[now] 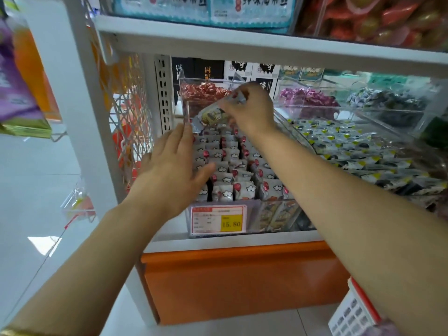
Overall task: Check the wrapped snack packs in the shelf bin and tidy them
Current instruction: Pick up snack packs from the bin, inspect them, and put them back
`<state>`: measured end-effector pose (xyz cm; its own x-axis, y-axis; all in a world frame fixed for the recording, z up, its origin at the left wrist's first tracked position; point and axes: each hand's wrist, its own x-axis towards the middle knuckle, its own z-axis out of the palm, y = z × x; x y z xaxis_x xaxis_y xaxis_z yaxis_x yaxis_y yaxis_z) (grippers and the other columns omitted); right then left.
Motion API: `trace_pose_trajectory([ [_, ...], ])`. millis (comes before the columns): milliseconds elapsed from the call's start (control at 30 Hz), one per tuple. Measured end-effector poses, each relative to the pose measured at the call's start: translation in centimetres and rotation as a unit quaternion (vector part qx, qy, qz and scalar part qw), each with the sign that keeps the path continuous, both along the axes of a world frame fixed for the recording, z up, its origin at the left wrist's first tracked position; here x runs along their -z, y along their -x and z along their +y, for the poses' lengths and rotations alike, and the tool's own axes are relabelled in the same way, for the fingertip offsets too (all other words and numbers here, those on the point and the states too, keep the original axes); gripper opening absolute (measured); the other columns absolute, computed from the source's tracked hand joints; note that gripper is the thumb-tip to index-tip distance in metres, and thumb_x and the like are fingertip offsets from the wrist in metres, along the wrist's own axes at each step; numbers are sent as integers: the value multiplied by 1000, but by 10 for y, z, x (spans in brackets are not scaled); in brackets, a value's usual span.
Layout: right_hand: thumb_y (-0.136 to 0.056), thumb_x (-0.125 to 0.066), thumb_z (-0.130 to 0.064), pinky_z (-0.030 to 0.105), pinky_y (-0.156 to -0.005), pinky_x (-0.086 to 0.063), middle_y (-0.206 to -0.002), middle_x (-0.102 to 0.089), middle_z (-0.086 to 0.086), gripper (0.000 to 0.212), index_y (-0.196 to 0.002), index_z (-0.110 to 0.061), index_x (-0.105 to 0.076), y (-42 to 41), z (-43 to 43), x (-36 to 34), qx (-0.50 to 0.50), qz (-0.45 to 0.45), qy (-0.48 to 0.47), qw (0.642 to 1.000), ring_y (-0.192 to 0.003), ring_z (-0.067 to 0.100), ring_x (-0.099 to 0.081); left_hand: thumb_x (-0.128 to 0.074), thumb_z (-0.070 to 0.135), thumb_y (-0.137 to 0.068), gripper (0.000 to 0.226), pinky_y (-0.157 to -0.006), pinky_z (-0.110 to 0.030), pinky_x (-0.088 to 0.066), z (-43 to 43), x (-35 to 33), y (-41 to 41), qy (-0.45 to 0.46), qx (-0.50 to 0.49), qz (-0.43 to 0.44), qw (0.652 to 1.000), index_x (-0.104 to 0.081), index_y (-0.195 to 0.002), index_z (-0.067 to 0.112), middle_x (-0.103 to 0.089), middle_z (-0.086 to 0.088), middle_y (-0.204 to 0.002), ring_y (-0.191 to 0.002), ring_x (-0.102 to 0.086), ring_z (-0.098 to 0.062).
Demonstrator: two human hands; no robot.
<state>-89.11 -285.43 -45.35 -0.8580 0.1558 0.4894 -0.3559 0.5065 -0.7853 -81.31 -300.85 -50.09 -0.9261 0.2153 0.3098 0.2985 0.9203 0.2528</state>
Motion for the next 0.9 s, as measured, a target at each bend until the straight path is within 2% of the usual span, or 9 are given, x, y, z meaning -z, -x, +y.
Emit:
trace_pose_trajectory([
  [100, -83, -68, -18, 21, -75, -47, -89, -58, 0, 15, -92, -9, -59, 24, -13, -1, -13, 13, -146, 989, -79, 8, -53, -25, 64, -85, 85, -115, -41, -4, -2, 4, 3, -18, 3, -19, 1000, 12, -147, 20, 9, 3, -157, -144, 6, -19],
  [167, -82, -69, -22, 19, -70, -43, -83, -55, -6, 17, -90, -12, -58, 37, -22, 0, -25, -3, -232, 972, -76, 6, -50, -26, 64, -84, 86, -114, -41, -4, -2, 5, 4, -32, 11, -28, 999, 14, -147, 21, 10, 5, -157, -143, 7, -18],
  [267, -83, -69, -29, 32, -84, -48, -97, -63, 1, 26, -100, -11, -62, 51, -35, 5, -27, -36, -346, 937, -89, 15, -57, -27, 63, -84, 86, -114, -41, -4, -1, 5, 4, -42, 19, -31, 998, 15, -147, 23, 11, 6, -157, -143, 7, -16],
  [367, -91, -57, -31, 43, -98, -42, -94, -62, 0, 19, -97, -15, -65, 55, -36, 13, -66, -78, -447, 889, -90, 17, -55, -30, 63, -85, 85, -114, -41, -3, -3, 6, 5, -48, 26, -32, 998, 17, -146, 25, 13, 8, -156, -143, 7, -14],
  [433, -94, -51, -24, 41, -97, -43, -101, -64, 2, 19, -100, -15, -66, 58, -32, 14, -84, -85, -447, 886, -95, 18, -57, -30, 63, -85, 85, -114, -39, -3, -4, 6, 5, -54, 33, -37, 997, 18, -146, 27, 14, 10, -156, -142, 7, -12],
  [567, -91, -49, -6, 31, -84, -49, -105, -67, 4, 20, -100, -11, -66, 76, -24, 7, -38, -64, -309, 948, -95, 16, -61, -31, 63, -84, 87, -114, -37, -4, -3, 7, 4, -77, 48, -41, 995, 17, -146, 26, 16, 12, -155, -141, 9, -8],
  [700, -91, -54, -16, 42, -101, -42, -110, -66, 3, 17, -99, -16, -69, 94, -30, 16, 0, -73, -402, 913, -113, 22, -53, -35, 62, -85, 87, -114, -36, -3, -3, 8, 4, -86, 51, -41, 994, 16, -146, 27, 16, 13, -155, -140, 9, -6],
  [833, -89, -60, -25, 40, -94, -40, -105, -64, 0, 13, -95, -18, -69, 100, -43, 26, 49, -53, -481, 874, -112, 23, -42, -37, 60, -86, 87, -114, -35, -3, -3, 8, 4, -89, 57, -35, 994, 16, -146, 27, 15, 13, -155, -139, 8, -5],
  [900, -89, -60, -24, 39, -93, -44, -102, -65, 0, 13, -92, -16, -70, 100, -43, 24, 52, -42, -457, 887, -110, 22, -47, -37, 59, -86, 86, -114, -34, -3, -4, 8, 4, -94, 59, -34, 993, 15, -146, 27, 14, 13, -155, -139, 8, -5],
])
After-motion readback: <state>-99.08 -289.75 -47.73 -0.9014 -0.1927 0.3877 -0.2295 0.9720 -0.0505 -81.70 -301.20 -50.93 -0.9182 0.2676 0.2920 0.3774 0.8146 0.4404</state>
